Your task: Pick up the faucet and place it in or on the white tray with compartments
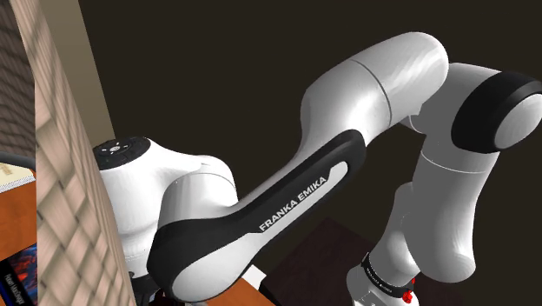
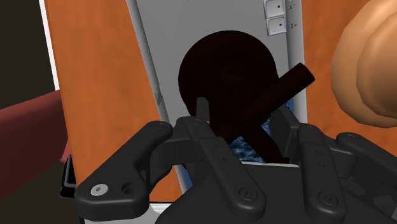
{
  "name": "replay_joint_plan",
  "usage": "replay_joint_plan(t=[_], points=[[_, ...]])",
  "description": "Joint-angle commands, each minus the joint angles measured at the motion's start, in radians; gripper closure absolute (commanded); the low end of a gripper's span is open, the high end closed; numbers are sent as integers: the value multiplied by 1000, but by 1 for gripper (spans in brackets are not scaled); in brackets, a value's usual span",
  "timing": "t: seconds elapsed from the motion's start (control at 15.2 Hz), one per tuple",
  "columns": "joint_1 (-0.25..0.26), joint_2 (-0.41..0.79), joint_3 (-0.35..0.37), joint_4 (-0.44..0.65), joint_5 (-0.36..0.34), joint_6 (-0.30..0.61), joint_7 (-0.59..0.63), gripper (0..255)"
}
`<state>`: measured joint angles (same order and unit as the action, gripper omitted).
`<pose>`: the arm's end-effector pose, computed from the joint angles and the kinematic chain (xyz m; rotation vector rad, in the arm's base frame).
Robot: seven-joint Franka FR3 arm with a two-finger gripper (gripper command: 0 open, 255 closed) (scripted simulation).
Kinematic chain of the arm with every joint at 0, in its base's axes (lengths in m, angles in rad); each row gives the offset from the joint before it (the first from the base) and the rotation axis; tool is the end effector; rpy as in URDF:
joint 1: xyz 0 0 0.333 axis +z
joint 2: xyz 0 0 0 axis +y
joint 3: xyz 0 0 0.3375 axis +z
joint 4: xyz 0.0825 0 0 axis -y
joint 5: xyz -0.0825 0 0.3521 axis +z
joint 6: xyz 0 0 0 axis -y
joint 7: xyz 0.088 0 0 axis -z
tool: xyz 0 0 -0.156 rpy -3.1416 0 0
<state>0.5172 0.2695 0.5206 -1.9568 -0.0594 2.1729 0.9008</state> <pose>0.3071 0.4900 0.3459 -3.0953 -0.2429 0.1221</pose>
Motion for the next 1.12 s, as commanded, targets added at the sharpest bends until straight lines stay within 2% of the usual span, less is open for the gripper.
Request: replay_joint_plan(t=[0.0, 0.53, 1.06], points=[[2, 11, -3, -15, -7, 22, 2, 255], [17, 80, -21, -48, -48, 116, 23, 255], [16, 80, -20, -48, -48, 116, 23, 255]])
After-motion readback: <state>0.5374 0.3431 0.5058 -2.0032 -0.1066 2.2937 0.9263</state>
